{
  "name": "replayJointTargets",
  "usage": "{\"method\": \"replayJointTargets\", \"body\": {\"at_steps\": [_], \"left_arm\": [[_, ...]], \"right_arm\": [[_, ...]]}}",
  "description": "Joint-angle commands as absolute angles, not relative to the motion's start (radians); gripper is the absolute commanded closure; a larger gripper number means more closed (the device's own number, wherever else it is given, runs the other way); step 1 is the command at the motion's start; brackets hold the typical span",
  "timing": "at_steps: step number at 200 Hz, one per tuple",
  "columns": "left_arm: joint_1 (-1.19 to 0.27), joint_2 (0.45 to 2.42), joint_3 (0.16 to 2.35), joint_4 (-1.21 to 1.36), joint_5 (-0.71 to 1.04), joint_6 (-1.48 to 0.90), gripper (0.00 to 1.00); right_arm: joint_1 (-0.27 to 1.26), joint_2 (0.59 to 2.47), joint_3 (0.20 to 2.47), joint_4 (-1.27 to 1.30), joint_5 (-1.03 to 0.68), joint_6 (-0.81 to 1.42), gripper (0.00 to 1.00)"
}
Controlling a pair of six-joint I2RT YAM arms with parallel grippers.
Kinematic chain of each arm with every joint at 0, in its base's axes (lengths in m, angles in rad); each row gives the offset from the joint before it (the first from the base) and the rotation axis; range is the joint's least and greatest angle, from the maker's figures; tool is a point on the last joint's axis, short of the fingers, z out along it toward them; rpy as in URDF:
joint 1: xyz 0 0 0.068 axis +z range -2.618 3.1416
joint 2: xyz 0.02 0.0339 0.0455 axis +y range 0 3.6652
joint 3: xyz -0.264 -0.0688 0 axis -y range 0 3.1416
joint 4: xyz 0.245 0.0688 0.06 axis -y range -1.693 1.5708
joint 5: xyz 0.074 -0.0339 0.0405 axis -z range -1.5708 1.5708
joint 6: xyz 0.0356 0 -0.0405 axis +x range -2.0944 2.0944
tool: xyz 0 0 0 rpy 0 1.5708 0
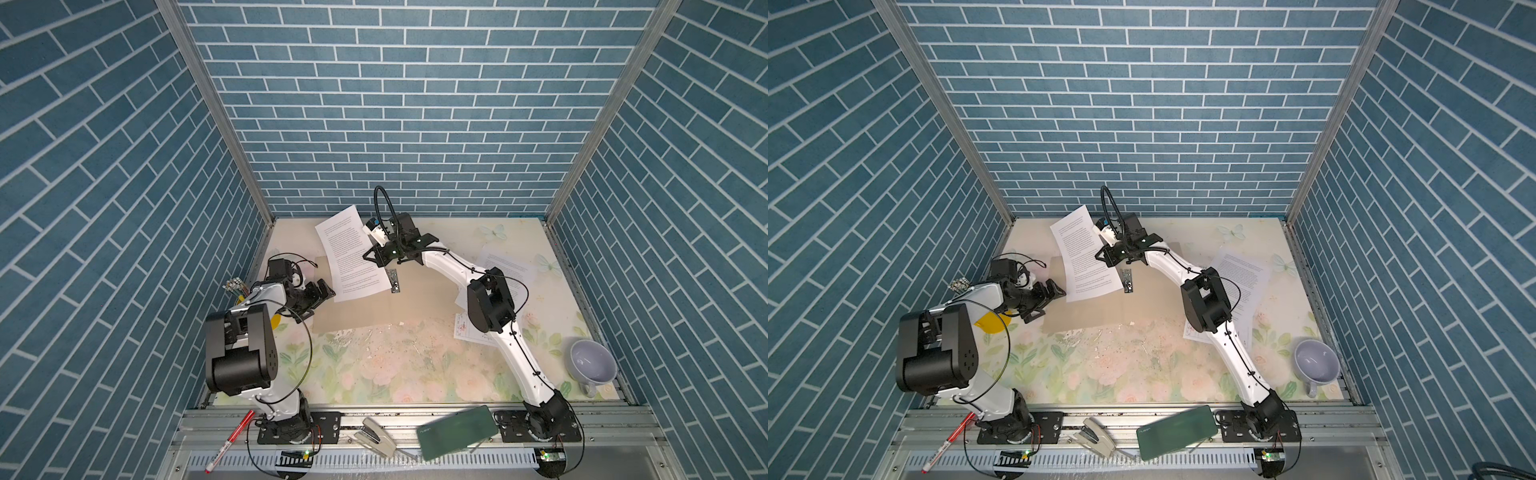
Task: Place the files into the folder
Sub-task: 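Lower the sheets onto the folder's clear pocket with the right gripper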
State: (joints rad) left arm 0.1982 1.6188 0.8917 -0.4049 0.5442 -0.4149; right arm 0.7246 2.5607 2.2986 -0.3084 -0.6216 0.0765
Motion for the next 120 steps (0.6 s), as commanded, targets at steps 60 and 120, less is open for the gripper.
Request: {"method": "replayJointTargets", "body": {"at_steps": [60,120], "left_arm": [[0.204,1.607,0.873,-0.402,0.536,-0.42,0.0],[0.211,1.56,0.886,-0.444,0.496,-0.41,0.0]], "right_arm": [[0.744,2.607,2.292,-0.253,-0.576,0.175,0.94],[0.75,2.606,2.252,-0.195,-0.578,0.21,0.95]]}}
